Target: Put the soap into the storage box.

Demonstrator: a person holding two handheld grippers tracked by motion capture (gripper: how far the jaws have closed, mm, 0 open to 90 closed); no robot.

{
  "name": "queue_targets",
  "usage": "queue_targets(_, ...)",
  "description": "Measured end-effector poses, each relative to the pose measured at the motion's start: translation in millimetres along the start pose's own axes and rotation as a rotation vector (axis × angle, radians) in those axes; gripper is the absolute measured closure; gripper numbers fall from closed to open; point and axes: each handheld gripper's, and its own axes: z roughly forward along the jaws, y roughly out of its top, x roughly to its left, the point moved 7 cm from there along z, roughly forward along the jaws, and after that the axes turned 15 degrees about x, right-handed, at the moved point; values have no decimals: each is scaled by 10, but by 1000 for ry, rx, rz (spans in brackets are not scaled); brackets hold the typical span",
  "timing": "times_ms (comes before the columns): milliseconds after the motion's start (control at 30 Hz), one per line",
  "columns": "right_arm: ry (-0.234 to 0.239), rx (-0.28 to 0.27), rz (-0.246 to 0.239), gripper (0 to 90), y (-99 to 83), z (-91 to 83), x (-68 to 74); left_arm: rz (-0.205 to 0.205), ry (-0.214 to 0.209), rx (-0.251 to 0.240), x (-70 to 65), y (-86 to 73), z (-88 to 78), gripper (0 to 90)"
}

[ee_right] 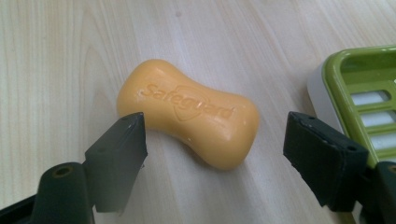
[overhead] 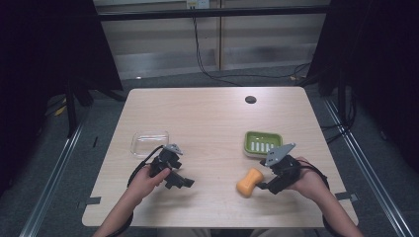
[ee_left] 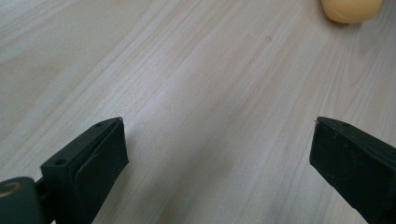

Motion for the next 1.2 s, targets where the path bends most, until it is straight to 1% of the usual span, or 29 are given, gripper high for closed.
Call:
queue_targets(67, -10, 16, -32, 189, 16, 29, -10, 4, 0, -2, 5, 0, -7, 41)
queue_targets(100, -12, 26, -41, 182, 21, 42, -10, -1, 0, -13, 5, 6, -2, 40)
queue_targets(133, -17, 31, -57, 179, 30, 52, -11, 4, 6, 3, 14, -5, -12, 40)
queue_targets(200, -11, 39, -76, 176, 56, 76, 10, 4, -4, -2, 13, -5, -5, 40)
queue_targets(233, -6, 43, -94, 176, 74, 95, 20, 2, -1, -4, 14, -3, 0, 40)
queue_targets(300, -13, 56, -118, 165, 105, 129, 43, 7, -3, -4, 15, -2, -5, 41)
queue_targets(367, -12, 61, -141, 163, 135, 171, 60, 5, 6, 3, 17, -6, -16, 41)
queue_targets(400, -10, 64, -149, 163, 146, 188, 69, 1, 12, 1, 18, -5, -17, 41)
queue_targets(433, -3, 68, -156, 161, 155, 208, 76, 2, 5, 1, 17, -7, -20, 41)
queue_targets(467, -1, 75, -160, 157, 164, 226, 80, 6, 7, 6, 22, -12, -25, 40)
queue_targets(533, 8, 87, -180, 146, 192, 268, 112, 5, 2, -3, 26, -9, -21, 40)
queue_targets(567, 8, 87, -180, 146, 192, 268, 112, 19, 11, 10, 41, -19, -30, 40)
queue_targets(600, 11, 87, -184, 142, 202, 279, 119, -1, 6, -5, 30, -9, -23, 40)
queue_targets(633, 10, 89, -190, 142, 209, 285, 119, -9, 5, -10, 28, -6, -22, 40)
queue_targets(667, 10, 89, -187, 142, 212, 290, 121, -8, 6, -14, 29, -4, -22, 41)
queue_targets(700, 20, 86, -187, 141, 216, 298, 119, -13, 4, -17, 26, -2, -21, 41)
queue_targets(767, 27, 98, -183, 143, 216, 320, 112, 3, 9, -2, 35, -12, -29, 40)
queue_targets(833, 24, 109, -179, 144, 219, 346, 103, 3, 10, 0, 30, -11, -30, 40)
queue_targets(933, 30, 110, -187, 154, 227, 367, 100, 5, 10, 1, 34, -13, -34, 41)
queue_targets(1000, 44, 117, -168, 188, 236, 391, 97, -4, 8, -1, 34, -14, -34, 40)
queue_targets(1033, 44, 117, -168, 188, 236, 391, 97, -9, 1, -12, 33, -9, -30, 40)
queue_targets(1100, 49, 129, -170, 207, 238, 398, 100, -11, 6, -7, 40, -15, -31, 40)
queue_targets(1167, 64, 145, -171, 259, 243, 402, 103, -12, 6, -9, 40, -13, -31, 40)
queue_targets(1200, 69, 157, -181, 275, 252, 398, 111, -8, 10, -3, 43, -15, -35, 40)
